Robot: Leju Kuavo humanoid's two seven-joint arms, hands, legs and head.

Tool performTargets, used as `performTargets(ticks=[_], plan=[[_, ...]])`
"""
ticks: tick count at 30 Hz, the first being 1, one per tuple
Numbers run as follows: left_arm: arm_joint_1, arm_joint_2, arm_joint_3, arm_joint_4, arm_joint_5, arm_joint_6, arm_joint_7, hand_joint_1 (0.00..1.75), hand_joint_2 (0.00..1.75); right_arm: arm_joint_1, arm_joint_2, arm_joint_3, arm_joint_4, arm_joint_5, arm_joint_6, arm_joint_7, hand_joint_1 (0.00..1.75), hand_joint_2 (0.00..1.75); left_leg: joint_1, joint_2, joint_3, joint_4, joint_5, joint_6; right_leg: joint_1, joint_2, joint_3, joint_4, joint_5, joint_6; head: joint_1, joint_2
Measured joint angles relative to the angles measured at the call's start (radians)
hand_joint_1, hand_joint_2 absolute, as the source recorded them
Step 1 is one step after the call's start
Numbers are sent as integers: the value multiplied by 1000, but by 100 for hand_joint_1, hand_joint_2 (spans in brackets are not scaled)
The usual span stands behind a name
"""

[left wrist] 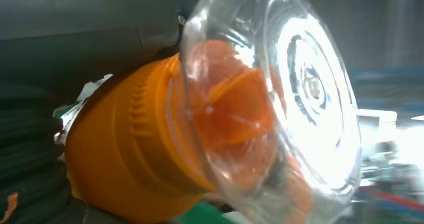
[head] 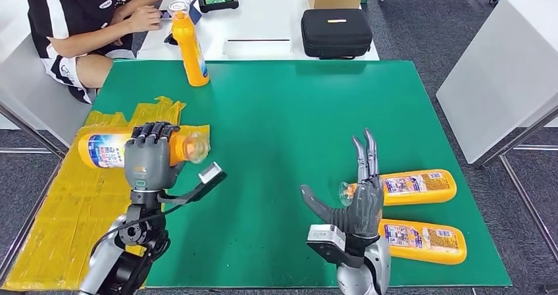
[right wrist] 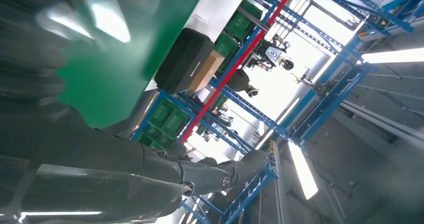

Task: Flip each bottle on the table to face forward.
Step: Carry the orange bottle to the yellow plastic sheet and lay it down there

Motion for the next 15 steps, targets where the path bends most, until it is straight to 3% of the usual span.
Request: performTargets(ticks=[2,4,9,15], plan=[[-57,63,-107,25,1,-41,177,175,175,0,0,-3,0,2,0,0,0,175,0,0,0,0,0,0,0,0,0,0,0,0,0,0],[-108,112,-212,68,2,-83,251,175,175,0,0,-6,0,3,0,-3,0,175,0,-1,0,0,0,0,0,-1,1,0,0,0,0,0],[-175,134,-346,250,2,-148,133,175,175,0,1,-20,0,-3,0,-28,0,175,0,0,0,0,0,0,-1,0,1,0,0,0,0,0],[-216,81,-319,482,3,-149,-60,175,175,-2,2,-28,0,11,0,-7,0,175,-1,0,0,0,0,0,-1,0,0,0,0,0,0,0]])
